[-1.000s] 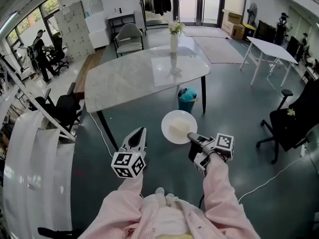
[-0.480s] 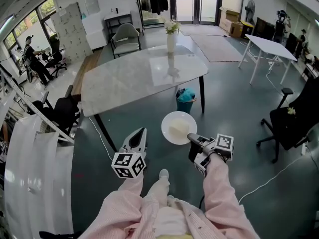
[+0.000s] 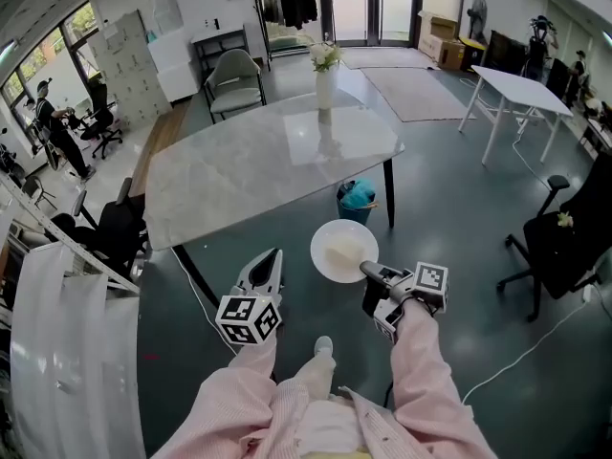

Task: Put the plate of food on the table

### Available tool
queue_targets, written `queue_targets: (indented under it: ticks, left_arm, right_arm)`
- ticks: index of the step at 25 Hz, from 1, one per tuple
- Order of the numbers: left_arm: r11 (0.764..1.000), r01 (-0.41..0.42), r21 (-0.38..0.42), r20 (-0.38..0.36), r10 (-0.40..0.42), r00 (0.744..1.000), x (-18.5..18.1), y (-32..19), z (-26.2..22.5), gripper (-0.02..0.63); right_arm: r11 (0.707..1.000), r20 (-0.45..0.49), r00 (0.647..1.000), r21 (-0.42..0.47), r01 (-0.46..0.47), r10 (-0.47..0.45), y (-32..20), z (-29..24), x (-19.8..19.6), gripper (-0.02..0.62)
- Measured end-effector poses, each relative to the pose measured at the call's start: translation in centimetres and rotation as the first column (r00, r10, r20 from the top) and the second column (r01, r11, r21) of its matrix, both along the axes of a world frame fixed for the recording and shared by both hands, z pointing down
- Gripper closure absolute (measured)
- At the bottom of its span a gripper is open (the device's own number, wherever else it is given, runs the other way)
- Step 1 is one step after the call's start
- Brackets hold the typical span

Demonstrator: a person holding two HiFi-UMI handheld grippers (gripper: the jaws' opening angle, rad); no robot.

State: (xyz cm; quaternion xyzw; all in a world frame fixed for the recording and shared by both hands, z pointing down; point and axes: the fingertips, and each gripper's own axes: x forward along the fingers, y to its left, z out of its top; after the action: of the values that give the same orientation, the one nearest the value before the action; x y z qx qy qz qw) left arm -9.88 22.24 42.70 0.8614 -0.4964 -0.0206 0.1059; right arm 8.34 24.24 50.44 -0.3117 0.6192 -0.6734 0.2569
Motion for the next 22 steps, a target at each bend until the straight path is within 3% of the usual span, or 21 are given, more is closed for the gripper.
queue_targets:
  ticks: [10,22]
  left_arm:
    - [0.998,-0.050,-0.039,-0.012,0.050,0.999,2.1,-12.3,0.4,0.615]
    - [0.993,-0.107,-0.052,-0.043,0.105,0.994,3.8,-21.1,1.0,0.615]
  right_arm:
    - [0.999,0.009,0.999,-0.002,-0.037,0.037,-10.8,-0.6,1.2,0.578]
    - [0.997,-0.013,0.997,0.023,-0.071,0.072,-18.8,-0.7,2.4,0.577]
